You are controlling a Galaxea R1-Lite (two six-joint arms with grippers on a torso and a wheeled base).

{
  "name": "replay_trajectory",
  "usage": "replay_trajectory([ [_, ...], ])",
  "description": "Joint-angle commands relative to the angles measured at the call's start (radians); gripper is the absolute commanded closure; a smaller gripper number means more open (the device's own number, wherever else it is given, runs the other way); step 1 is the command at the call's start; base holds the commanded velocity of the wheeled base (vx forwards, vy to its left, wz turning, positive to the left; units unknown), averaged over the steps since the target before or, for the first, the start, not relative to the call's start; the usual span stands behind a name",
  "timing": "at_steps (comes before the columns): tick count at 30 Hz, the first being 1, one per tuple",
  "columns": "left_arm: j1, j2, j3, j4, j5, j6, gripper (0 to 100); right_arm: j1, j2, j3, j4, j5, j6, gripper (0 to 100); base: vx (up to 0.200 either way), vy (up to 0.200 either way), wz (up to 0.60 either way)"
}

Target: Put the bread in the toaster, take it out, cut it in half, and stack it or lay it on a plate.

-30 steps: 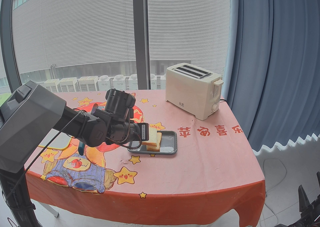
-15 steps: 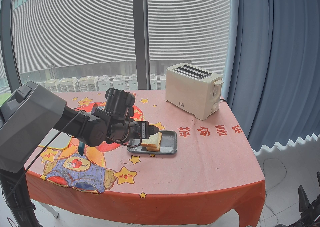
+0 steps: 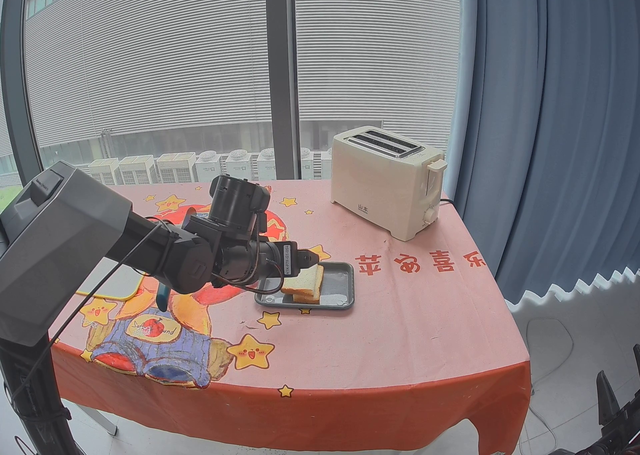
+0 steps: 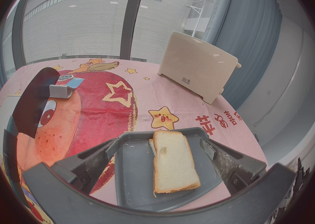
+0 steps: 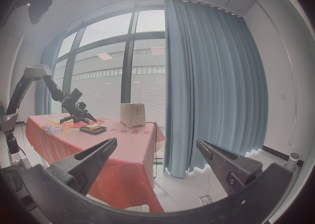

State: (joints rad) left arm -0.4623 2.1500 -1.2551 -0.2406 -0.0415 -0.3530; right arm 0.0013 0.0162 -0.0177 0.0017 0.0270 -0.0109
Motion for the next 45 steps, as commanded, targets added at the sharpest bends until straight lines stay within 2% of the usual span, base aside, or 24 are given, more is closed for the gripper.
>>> replay_trajectory([
  [1, -0.001, -0.007, 0.003, 0.000, 0.000, -0.006, 0, 0.000, -0.015, 0.018, 0.000, 0.001, 0.000, 0, 0.000, 0.000, 0.00],
  [4, -0.001, -0.010, 0.002, 0.000, 0.000, -0.017, 0, 0.000, -0.015, 0.018, 0.000, 0.001, 0.000, 0, 0.000, 0.000, 0.00],
  [16, -0.001, -0.015, 0.006, 0.000, 0.002, -0.017, 0, 0.000, -0.015, 0.018, 0.000, 0.001, 0.000, 0, 0.000, 0.000, 0.00],
  [27, 0.001, -0.099, 0.025, 0.009, 0.008, -0.017, 0, 0.000, -0.015, 0.018, 0.000, 0.001, -0.001, 0, 0.000, 0.000, 0.00],
  [38, 0.007, -0.197, 0.086, 0.001, 0.017, -0.004, 0, 0.000, -0.015, 0.018, 0.000, 0.001, 0.000, 0, 0.000, 0.000, 0.00],
  [40, 0.008, -0.223, 0.105, 0.001, 0.031, -0.001, 0, 0.000, -0.015, 0.018, 0.000, 0.001, 0.000, 0, 0.000, 0.000, 0.00],
  [45, 0.007, -0.300, 0.158, -0.003, 0.130, 0.019, 0, 0.000, -0.015, 0.018, 0.000, 0.001, 0.000, 0, 0.000, 0.000, 0.00],
])
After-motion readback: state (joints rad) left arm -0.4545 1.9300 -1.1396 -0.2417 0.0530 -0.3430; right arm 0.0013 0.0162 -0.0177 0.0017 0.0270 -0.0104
